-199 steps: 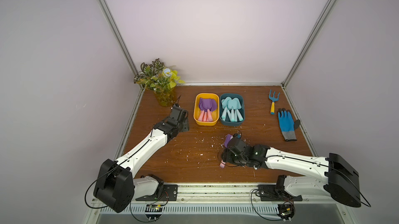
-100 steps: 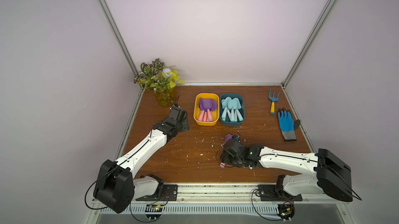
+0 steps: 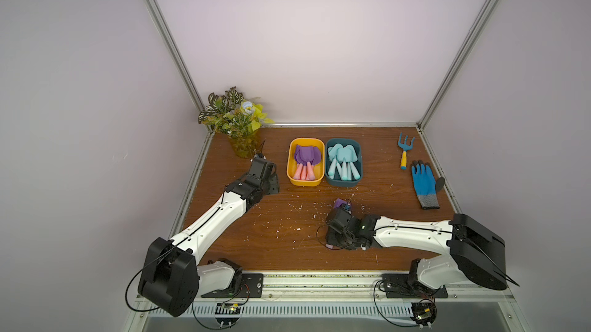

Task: Sort the small shovels by color and place them into the storage box
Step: Pick up the shovel from the center of the board.

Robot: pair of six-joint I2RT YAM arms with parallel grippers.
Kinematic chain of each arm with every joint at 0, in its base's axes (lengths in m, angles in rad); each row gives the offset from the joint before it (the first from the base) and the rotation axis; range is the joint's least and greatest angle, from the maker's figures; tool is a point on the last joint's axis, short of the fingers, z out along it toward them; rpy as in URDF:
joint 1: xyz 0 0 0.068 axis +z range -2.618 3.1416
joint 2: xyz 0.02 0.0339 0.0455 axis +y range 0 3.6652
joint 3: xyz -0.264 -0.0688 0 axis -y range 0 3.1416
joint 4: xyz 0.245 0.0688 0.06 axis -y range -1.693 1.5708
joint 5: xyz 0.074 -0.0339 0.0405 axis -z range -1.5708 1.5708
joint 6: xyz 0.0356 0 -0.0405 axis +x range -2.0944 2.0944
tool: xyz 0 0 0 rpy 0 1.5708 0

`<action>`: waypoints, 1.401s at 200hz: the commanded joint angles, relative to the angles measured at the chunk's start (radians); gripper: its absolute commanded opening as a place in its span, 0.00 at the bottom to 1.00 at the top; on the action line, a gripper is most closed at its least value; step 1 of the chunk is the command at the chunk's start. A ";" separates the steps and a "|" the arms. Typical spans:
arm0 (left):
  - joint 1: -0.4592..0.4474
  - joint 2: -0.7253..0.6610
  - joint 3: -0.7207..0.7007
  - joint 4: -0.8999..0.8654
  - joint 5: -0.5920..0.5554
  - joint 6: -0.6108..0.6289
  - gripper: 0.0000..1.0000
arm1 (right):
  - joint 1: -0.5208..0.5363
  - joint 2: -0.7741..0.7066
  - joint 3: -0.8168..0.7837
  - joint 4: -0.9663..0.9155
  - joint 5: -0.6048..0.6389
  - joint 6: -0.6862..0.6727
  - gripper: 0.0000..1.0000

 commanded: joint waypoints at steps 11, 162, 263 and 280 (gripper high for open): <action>0.014 -0.017 -0.010 0.008 0.007 0.015 0.65 | 0.010 0.008 0.028 0.002 -0.005 0.003 0.43; 0.014 0.011 0.022 -0.035 -0.025 0.005 0.65 | 0.007 -0.246 -0.056 -0.205 0.100 -0.038 0.20; 0.014 0.042 0.054 -0.055 0.008 -0.002 0.66 | -0.016 -0.264 0.160 -0.362 0.134 -0.325 0.10; 0.014 0.038 0.052 -0.058 0.007 -0.003 0.66 | -0.069 -0.251 0.225 -0.354 0.109 -0.373 0.08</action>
